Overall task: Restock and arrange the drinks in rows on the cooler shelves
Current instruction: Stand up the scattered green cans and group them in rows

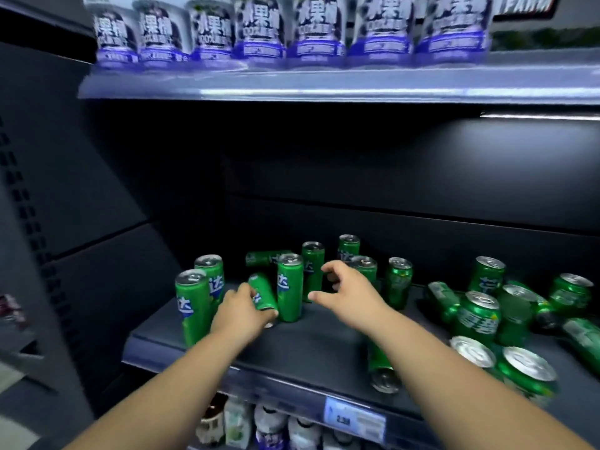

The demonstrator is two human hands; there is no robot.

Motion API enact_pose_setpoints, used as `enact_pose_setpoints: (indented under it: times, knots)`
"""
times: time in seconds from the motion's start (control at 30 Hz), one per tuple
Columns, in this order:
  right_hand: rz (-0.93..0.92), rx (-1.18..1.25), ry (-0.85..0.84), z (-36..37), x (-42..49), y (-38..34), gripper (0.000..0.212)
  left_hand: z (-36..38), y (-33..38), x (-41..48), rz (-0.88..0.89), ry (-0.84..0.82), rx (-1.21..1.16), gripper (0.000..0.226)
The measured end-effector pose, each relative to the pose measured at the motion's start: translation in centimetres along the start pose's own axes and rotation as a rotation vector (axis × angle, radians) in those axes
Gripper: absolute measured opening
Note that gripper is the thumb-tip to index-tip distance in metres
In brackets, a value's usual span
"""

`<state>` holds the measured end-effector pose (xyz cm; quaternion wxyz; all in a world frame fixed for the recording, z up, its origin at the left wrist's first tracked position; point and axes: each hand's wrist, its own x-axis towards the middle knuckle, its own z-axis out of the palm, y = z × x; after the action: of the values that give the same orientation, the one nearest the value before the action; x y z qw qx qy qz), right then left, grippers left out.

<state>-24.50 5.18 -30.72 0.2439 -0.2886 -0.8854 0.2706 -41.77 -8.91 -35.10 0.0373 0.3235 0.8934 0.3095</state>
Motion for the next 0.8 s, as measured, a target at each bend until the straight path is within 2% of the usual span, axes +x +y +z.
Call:
enact_pose_setpoints:
  times: [0.13, 0.27, 0.37, 0.43, 0.63, 0.8]
  knots:
    - [0.116, 0.043, 0.031, 4.1, 3.2, -1.3, 0.068, 0.4, -1.7, 2.9, 0.021, -0.065, -0.019, 0.071]
    - [0.194, 0.122, 0.052, 6.8, 4.8, -1.5, 0.086, 2.0, -1.8, 4.2, 0.033, -0.133, -0.064, 0.078]
    - [0.224, 0.140, 0.080, 7.6, 5.6, -1.4, 0.101, 3.0, -1.8, 4.7, 0.026, -0.138, -0.067, 0.073]
    - [0.237, 0.157, 0.093, 7.8, 6.1, -1.4, 0.096, 3.2, -1.6, 4.8, 0.023, -0.132, -0.064, 0.069]
    - [0.193, 0.235, 0.105, 7.7, 6.9, -0.9, 0.057, 2.6, -1.6, 4.5, 0.022, -0.138, -0.141, 0.060]
    - [0.169, 0.224, 0.070, 5.1, 6.1, 0.7, 0.053, 1.1, -2.0, 3.9, 0.124, -0.124, -0.146, 0.065]
